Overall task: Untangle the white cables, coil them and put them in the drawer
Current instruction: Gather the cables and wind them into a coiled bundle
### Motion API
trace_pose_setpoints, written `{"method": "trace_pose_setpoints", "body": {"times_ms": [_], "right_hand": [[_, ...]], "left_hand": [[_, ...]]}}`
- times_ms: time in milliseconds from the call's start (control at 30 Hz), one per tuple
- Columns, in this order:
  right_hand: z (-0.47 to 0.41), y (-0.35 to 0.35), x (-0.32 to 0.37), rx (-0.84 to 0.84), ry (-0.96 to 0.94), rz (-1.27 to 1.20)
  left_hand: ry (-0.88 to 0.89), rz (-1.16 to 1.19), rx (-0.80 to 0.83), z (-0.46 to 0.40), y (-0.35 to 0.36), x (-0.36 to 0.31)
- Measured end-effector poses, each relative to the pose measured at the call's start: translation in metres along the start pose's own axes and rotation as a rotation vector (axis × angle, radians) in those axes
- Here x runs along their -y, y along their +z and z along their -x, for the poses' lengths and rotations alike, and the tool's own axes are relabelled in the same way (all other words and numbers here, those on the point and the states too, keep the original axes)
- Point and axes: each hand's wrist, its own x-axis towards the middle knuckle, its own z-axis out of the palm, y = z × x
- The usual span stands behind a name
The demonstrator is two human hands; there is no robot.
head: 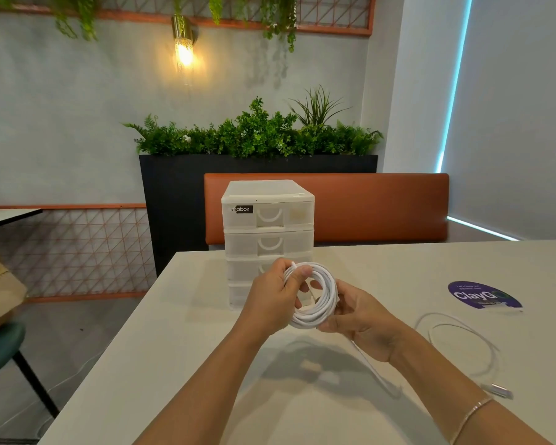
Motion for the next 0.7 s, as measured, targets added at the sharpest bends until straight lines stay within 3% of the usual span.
{"method": "trace_pose_setpoints", "body": {"times_ms": [367,700], "right_hand": [[0.001,0.019,0.001,-0.046,-0.062,0.007],[-0.004,0.024,-0.007,-0.192,-0.093,-0.13]], "left_hand": [[0.0,0.107,-0.055,0.0,-0.002,-0.003],[0.002,0.113,-0.086,0.0,-0.006,-0.004]]}}
